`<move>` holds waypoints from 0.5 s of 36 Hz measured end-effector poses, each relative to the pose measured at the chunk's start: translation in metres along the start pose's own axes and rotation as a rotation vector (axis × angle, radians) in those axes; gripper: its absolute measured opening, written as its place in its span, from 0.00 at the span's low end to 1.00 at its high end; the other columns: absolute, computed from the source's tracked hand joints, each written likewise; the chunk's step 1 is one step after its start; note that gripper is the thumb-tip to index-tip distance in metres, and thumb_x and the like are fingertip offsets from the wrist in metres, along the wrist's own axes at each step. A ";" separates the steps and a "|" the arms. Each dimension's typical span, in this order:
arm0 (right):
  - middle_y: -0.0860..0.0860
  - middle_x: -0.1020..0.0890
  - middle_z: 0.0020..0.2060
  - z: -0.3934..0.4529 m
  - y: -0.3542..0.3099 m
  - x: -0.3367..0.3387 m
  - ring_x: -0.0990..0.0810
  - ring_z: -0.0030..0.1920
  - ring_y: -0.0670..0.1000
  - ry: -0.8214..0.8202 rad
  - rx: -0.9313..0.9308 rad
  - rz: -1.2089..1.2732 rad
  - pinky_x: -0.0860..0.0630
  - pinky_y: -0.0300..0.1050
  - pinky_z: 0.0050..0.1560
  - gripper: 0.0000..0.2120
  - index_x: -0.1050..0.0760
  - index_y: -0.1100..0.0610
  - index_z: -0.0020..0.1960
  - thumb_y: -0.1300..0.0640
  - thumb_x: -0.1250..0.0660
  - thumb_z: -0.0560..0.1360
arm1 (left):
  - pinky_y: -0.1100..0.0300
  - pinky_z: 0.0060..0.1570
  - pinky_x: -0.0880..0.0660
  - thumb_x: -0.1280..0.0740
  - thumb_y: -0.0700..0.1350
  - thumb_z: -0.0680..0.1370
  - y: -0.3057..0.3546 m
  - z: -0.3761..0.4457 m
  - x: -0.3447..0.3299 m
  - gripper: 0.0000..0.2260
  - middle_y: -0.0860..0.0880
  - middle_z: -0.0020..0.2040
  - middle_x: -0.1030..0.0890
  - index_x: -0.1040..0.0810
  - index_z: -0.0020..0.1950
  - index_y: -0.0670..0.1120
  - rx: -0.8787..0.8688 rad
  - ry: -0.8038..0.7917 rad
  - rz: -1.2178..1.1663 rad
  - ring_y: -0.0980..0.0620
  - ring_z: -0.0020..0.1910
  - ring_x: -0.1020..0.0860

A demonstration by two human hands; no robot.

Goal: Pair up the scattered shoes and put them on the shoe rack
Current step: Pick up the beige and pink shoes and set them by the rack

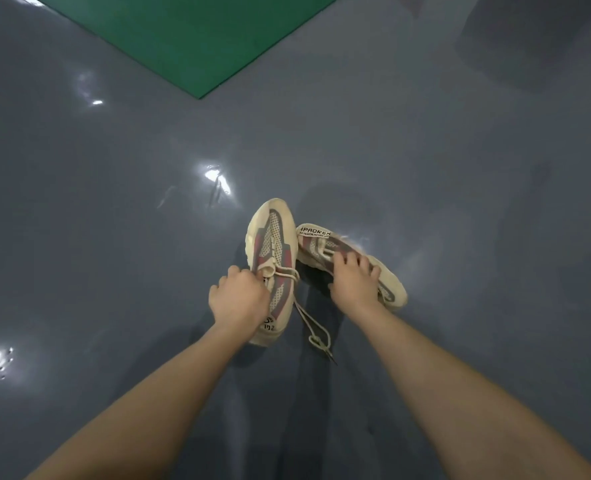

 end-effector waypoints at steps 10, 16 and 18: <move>0.59 0.27 0.60 -0.011 -0.010 0.016 0.31 0.60 0.60 0.073 0.133 -0.112 0.28 0.51 0.53 0.19 0.35 0.53 0.64 0.63 0.39 0.75 | 0.51 0.54 0.32 0.49 0.48 0.82 -0.009 0.004 0.010 0.16 0.44 0.55 0.24 0.25 0.57 0.42 -0.072 0.055 -0.009 0.42 0.55 0.25; 0.60 0.27 0.58 -0.045 -0.027 0.077 0.30 0.56 0.62 0.093 0.095 -0.075 0.27 0.52 0.47 0.20 0.36 0.52 0.63 0.66 0.40 0.74 | 0.52 0.50 0.31 0.48 0.46 0.82 0.004 -0.014 0.061 0.14 0.43 0.54 0.24 0.26 0.55 0.41 -0.136 0.073 0.037 0.42 0.53 0.24; 0.60 0.28 0.59 -0.063 -0.030 0.108 0.30 0.57 0.62 0.081 0.068 -0.057 0.25 0.54 0.46 0.22 0.36 0.52 0.64 0.68 0.40 0.73 | 0.53 0.48 0.31 0.48 0.46 0.82 0.013 -0.029 0.090 0.13 0.43 0.54 0.23 0.27 0.55 0.41 -0.152 0.052 0.063 0.42 0.52 0.24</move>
Point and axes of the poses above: each hand's wrist, its own z-axis towards the middle knuckle, its own x-axis out of the back of the hand, y = z × x, the point moved 2 cm from there along z, towards the middle knuckle
